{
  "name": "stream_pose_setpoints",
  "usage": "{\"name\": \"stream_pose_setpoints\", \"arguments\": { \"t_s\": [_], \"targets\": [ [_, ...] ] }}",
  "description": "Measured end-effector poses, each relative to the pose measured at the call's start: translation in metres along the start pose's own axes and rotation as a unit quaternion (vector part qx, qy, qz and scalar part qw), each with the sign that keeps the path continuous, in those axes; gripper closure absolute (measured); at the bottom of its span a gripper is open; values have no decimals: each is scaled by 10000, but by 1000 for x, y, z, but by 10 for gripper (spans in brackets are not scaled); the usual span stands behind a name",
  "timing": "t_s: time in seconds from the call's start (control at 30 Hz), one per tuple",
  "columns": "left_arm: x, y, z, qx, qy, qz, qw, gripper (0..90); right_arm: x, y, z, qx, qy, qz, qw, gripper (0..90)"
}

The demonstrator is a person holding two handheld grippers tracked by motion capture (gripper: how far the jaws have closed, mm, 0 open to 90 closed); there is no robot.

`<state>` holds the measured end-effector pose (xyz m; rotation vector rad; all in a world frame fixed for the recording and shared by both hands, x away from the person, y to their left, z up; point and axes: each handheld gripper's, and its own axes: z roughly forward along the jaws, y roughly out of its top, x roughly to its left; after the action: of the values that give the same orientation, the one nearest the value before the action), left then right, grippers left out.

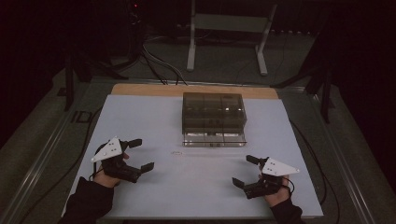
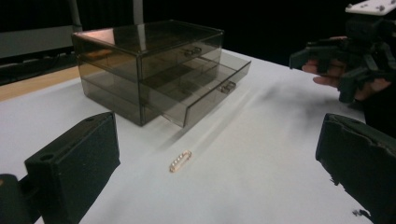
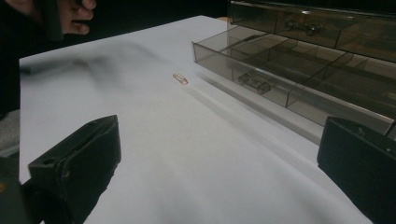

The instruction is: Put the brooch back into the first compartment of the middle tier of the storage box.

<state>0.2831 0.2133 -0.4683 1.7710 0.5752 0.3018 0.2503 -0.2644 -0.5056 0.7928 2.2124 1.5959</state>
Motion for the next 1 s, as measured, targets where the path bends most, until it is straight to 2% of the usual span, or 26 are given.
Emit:
{"name": "stream_pose_setpoints", "arguments": {
  "t_s": [0.37, 1.0],
  "targets": [
    [4, 10, 19, 28, -52, 99, 9999, 4, 0, 0, 0, 7, 23, 10, 10000, 0],
    [13, 12, 49, 169, -109, 70, 9998, 4, -1, -1, 0, -17, 66, 82, 9999, 0]
  ]
}}
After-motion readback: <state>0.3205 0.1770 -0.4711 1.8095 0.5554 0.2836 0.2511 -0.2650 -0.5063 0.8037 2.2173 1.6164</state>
